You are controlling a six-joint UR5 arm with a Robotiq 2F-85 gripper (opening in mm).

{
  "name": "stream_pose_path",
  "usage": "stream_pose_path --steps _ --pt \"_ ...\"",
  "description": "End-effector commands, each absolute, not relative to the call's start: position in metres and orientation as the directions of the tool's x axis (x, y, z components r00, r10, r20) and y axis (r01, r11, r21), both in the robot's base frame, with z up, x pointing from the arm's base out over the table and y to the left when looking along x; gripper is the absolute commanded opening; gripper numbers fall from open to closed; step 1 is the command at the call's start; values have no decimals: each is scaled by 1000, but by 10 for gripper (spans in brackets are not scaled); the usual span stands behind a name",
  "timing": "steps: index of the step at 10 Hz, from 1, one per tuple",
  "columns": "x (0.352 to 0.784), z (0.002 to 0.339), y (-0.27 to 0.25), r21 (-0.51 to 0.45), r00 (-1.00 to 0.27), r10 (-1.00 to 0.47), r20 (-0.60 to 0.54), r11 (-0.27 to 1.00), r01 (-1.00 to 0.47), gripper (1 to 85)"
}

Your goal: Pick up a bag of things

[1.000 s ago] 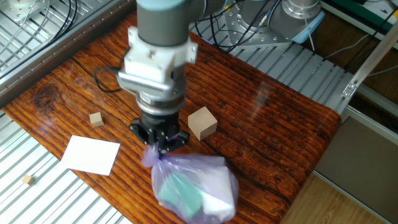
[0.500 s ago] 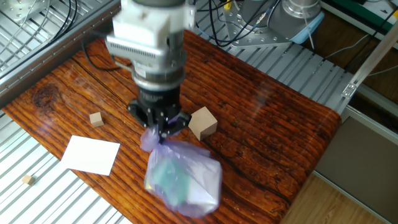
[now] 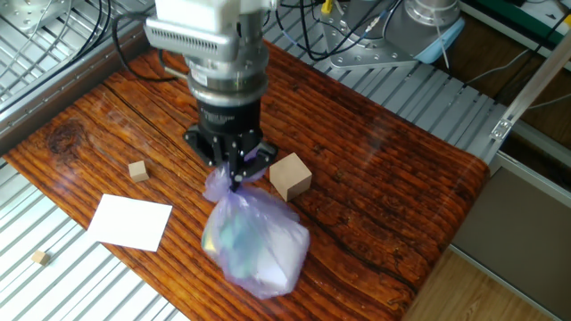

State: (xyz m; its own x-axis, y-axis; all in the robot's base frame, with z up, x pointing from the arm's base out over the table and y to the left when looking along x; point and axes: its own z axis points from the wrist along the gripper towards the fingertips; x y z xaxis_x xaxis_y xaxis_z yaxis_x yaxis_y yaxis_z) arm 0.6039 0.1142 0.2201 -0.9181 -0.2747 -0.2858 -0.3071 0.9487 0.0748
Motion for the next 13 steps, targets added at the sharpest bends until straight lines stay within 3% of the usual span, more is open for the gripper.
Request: stream_pose_path --steps 1,13 --pt "592 234 114 105 -925 -259 -278 949 -297 13" --pt "539 273 88 81 -937 -246 -248 959 -273 13"
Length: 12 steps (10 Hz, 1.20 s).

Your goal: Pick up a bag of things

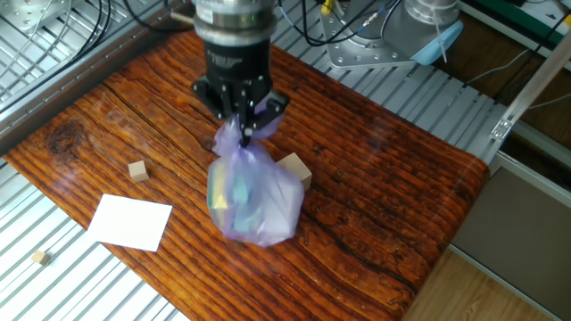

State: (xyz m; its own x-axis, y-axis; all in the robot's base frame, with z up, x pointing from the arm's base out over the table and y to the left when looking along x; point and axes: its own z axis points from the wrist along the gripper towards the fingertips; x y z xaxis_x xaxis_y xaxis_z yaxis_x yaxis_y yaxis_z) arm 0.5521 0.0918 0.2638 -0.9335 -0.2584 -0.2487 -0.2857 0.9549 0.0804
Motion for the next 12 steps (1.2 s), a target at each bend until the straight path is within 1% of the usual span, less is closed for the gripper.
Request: stream_pose_path --steps 1,7,12 --pt "533 276 84 70 -938 -244 -246 961 -268 13" --pt "498 285 67 37 -952 -211 -221 974 -224 13" --pt "480 289 61 23 -961 -175 -216 983 -184 13"
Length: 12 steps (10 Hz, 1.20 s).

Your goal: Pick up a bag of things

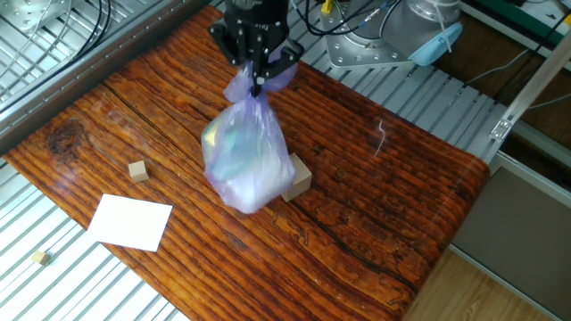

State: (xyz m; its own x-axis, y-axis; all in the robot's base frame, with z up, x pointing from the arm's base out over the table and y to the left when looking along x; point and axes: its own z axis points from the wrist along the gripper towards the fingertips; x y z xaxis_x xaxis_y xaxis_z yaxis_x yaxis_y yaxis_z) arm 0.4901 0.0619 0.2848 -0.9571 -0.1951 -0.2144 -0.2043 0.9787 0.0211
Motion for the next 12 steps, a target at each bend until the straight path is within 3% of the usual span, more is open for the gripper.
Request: stream_pose_path --steps 1,12 --pt "478 289 61 24 -961 -172 -216 983 -181 13" --pt "490 284 54 40 -949 -171 -266 981 -189 13"
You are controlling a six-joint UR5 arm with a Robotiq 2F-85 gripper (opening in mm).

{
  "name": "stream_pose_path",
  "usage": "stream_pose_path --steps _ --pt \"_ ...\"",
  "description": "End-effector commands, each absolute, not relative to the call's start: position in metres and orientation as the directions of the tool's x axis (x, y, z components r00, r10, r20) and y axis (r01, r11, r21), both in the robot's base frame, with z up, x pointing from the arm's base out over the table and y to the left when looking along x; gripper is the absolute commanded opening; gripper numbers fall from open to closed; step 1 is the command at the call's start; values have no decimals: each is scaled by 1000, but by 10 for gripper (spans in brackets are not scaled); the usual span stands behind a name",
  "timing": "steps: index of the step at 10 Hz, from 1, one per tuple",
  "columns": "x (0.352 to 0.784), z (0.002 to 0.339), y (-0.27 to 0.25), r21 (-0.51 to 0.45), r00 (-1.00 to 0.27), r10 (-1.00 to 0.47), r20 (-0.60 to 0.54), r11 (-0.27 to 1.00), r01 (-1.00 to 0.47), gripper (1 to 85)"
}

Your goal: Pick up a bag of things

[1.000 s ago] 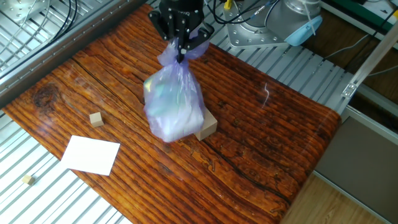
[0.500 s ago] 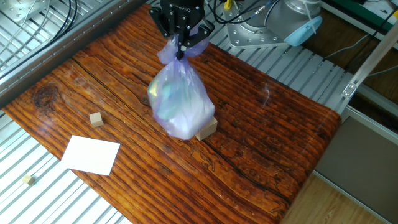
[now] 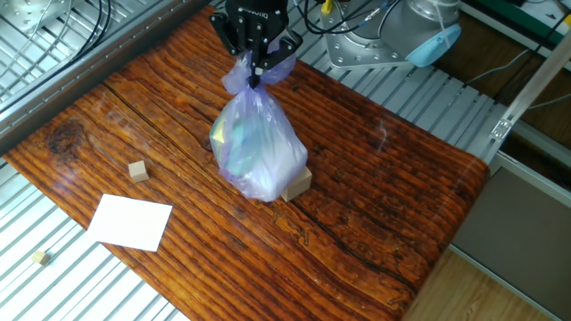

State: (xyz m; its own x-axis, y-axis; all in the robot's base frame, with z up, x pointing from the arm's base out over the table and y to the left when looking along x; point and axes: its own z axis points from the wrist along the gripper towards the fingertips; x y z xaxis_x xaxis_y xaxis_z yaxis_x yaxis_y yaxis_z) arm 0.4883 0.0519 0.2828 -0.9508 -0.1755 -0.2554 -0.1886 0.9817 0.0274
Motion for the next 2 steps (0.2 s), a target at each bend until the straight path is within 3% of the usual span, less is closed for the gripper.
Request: stream_pose_path --steps 1,2 --pt "490 284 54 40 -949 -171 -266 981 -189 13" --pt "490 284 54 43 -949 -171 -267 981 -189 13"
